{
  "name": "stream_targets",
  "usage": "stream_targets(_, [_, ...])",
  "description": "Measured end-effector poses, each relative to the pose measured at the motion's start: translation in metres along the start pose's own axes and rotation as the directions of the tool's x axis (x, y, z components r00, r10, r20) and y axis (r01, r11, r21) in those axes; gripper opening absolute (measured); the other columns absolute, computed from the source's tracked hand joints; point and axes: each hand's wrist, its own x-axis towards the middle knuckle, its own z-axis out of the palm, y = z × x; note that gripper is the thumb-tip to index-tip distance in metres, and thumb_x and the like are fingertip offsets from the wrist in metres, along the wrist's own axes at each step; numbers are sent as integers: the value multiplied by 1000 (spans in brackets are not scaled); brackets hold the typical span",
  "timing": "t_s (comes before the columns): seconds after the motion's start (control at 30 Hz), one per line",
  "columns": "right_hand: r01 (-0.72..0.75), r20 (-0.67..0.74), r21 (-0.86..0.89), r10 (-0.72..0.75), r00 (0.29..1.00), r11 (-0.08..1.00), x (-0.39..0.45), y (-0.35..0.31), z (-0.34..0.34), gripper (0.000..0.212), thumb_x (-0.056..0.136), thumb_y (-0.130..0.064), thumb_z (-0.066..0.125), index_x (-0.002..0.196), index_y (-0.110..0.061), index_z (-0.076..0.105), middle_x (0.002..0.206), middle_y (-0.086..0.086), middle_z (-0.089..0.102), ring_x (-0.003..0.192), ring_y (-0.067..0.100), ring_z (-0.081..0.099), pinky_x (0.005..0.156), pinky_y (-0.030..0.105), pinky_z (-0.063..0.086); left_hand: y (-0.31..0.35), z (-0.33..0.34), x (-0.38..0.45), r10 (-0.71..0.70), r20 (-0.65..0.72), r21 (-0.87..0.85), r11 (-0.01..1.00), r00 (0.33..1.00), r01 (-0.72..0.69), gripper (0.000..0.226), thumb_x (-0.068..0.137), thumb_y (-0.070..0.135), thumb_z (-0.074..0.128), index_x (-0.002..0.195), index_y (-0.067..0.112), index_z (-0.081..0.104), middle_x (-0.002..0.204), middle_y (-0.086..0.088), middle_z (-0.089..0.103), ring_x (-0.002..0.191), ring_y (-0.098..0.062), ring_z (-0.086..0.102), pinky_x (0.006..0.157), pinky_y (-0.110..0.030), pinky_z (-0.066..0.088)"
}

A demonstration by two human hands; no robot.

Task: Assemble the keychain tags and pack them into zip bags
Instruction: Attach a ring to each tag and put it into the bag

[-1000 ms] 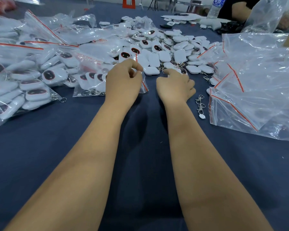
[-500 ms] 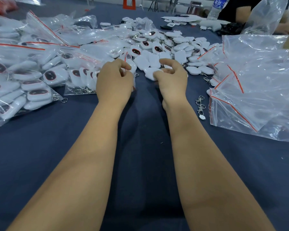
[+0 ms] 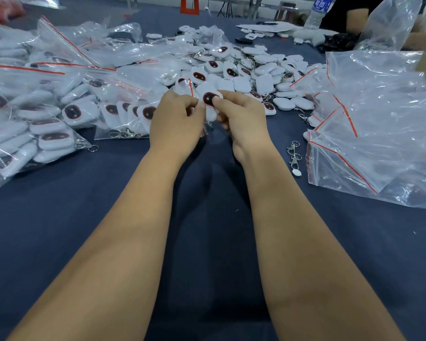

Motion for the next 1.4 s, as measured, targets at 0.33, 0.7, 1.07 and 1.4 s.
stream_targets(0.33, [46,133,-109,-32,991,993,-4,0,2,43,83,12,55,107,-22,62,81,4,69,74,16,64,75,33,53,-1,2,1,-58,-15,-31,998,998,57,24,98,29,49,78,21,59,100,-6,50,86,-16,48,70,-25,30])
stream_targets(0.7, [27,112,-170,-8,994,985,-5,1,7,26,84,7,58,89,-18,62,71,2,65,58,7,63,57,19,52,2,3,1,-75,-2,-91,993,997,74,25,93,28,52,104,17,72,109,-9,58,92,-16,53,73,-26,34])
stream_targets(1.07, [27,135,-233,5,991,972,-5,3,7,30,83,8,53,91,-19,60,74,6,63,61,14,61,68,29,55,3,2,1,-83,1,-77,994,997,83,22,92,29,53,94,14,70,108,-10,58,91,-20,54,74,-28,35])
stream_targets(1.4, [18,101,-202,3,995,979,-4,1,9,25,86,4,53,86,-20,63,77,4,64,63,11,61,64,25,51,1,2,2,-77,5,-71,994,997,77,26,94,30,50,103,16,71,109,-9,61,94,-19,57,76,-29,39])
